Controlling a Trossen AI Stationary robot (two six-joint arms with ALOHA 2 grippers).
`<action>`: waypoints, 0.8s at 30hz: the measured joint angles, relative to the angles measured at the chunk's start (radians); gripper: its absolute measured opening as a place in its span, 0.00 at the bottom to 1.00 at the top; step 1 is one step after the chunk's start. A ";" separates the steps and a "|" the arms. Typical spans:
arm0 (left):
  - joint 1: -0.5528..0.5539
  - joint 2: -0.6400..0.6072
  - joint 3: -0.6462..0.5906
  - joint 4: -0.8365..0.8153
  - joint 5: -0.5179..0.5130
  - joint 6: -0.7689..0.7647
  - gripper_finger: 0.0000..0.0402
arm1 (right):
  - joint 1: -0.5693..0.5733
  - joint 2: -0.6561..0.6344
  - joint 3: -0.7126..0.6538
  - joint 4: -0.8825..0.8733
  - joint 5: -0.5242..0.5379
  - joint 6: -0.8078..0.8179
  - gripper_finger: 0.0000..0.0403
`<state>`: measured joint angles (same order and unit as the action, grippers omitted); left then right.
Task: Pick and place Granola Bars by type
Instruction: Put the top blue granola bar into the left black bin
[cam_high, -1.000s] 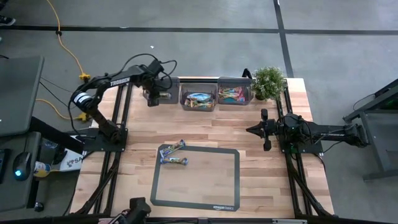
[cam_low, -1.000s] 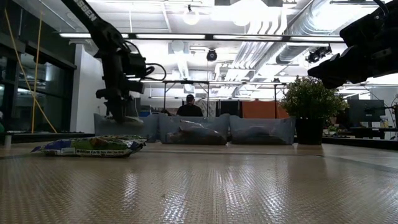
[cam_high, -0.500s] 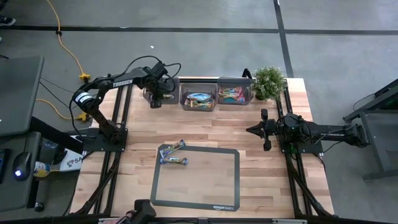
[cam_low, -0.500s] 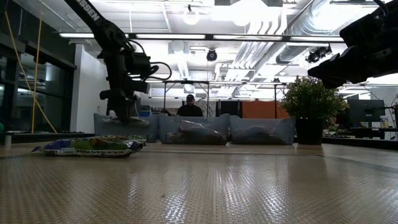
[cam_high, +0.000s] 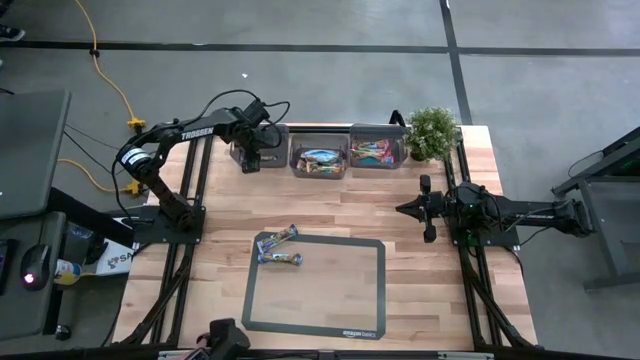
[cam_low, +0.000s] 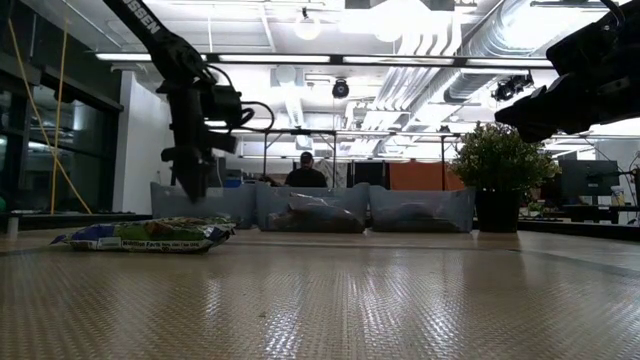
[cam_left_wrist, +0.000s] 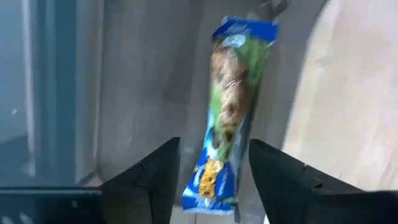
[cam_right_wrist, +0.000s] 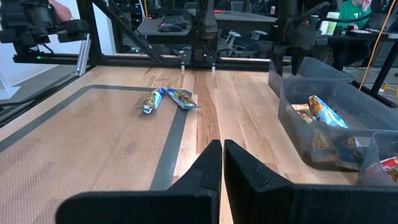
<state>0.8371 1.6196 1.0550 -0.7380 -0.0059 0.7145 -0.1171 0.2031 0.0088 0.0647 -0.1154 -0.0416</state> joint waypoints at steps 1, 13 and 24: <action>0.000 -0.001 0.000 -0.002 -0.013 -0.014 0.47 | 0.000 0.000 0.000 0.000 0.000 0.000 0.00; 0.000 -0.149 0.042 -0.036 -0.001 -0.142 0.49 | 0.000 0.000 0.000 0.000 0.000 0.000 0.00; 0.000 -0.304 0.114 -0.052 0.333 -0.349 0.49 | 0.000 0.000 0.000 0.000 0.000 0.000 0.00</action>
<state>0.8375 1.3156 1.1693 -0.7902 0.3271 0.3656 -0.1171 0.2035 0.0087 0.0647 -0.1157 -0.0418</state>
